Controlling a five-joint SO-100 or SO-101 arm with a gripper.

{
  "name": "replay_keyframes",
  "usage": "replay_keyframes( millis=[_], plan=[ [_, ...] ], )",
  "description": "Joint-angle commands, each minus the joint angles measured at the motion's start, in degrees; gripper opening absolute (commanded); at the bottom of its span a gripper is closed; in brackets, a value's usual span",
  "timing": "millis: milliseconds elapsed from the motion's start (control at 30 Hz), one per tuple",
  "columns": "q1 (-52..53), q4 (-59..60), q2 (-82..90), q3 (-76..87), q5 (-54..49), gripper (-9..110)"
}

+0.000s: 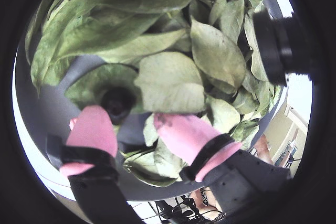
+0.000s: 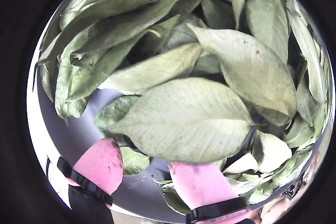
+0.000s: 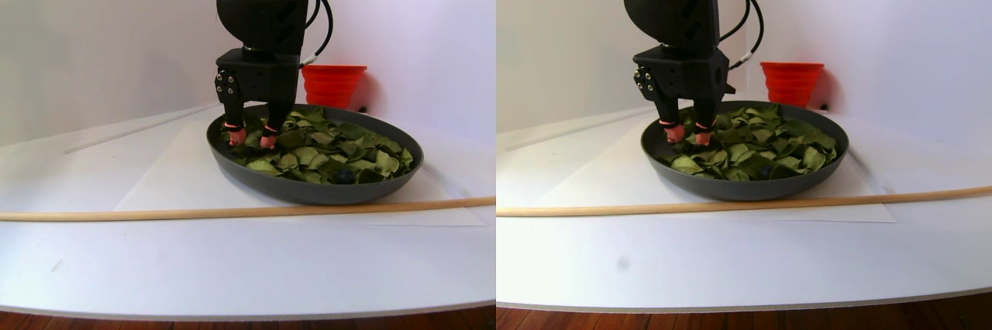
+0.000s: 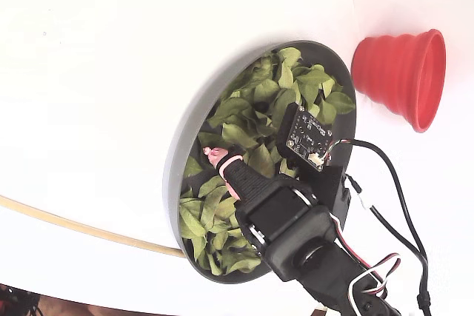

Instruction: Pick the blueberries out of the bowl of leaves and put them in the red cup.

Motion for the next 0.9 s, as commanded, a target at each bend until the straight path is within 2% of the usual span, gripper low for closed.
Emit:
replay_keyframes(
  millis=[0,867],
  plan=[
    [0.4,-0.7,0.4,-0.6,0.3,17],
    [-0.5,-0.7,1.1,-3.7,3.2,19]
  ],
)
